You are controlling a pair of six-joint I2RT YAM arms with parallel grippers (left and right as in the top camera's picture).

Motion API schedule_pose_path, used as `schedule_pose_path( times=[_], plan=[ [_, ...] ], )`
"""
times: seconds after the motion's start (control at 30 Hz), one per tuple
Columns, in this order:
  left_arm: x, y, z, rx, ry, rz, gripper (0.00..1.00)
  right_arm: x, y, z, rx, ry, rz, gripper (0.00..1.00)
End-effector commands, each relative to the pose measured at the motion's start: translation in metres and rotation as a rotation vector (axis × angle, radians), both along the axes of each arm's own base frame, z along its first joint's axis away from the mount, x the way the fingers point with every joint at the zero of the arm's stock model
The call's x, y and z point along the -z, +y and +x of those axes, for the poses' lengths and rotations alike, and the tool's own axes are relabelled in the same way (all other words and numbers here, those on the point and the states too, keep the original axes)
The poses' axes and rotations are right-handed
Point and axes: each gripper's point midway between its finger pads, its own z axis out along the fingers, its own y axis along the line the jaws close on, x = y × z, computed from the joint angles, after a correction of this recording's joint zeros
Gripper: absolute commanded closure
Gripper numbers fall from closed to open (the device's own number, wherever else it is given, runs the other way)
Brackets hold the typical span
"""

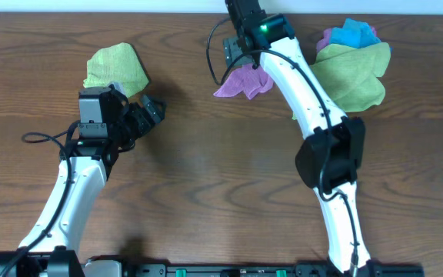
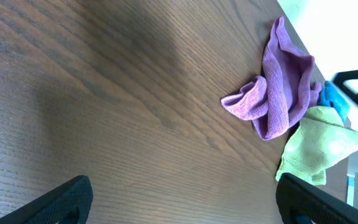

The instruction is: Fold the cloth

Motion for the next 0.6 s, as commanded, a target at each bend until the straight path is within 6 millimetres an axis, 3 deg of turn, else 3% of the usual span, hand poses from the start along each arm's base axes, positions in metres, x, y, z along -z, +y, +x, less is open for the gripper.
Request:
schedule_pose_path(
  times=[0.0,0.2,0.57],
  plan=[
    [-0.005,-0.001,0.003,0.015,-0.012,0.008,0.04,0.029,0.003,-0.004,0.019,0.075,0.038,0.18],
    [-0.002,-0.001,0.0,0.015,0.007,0.008,0.04,0.063,0.01,-0.01,0.016,0.152,0.064,0.25],
    [0.0,-0.001,-0.002,0.016,0.019,0.008,0.05,0.095,0.0,-0.019,0.045,0.231,0.025,0.3]
  ],
)
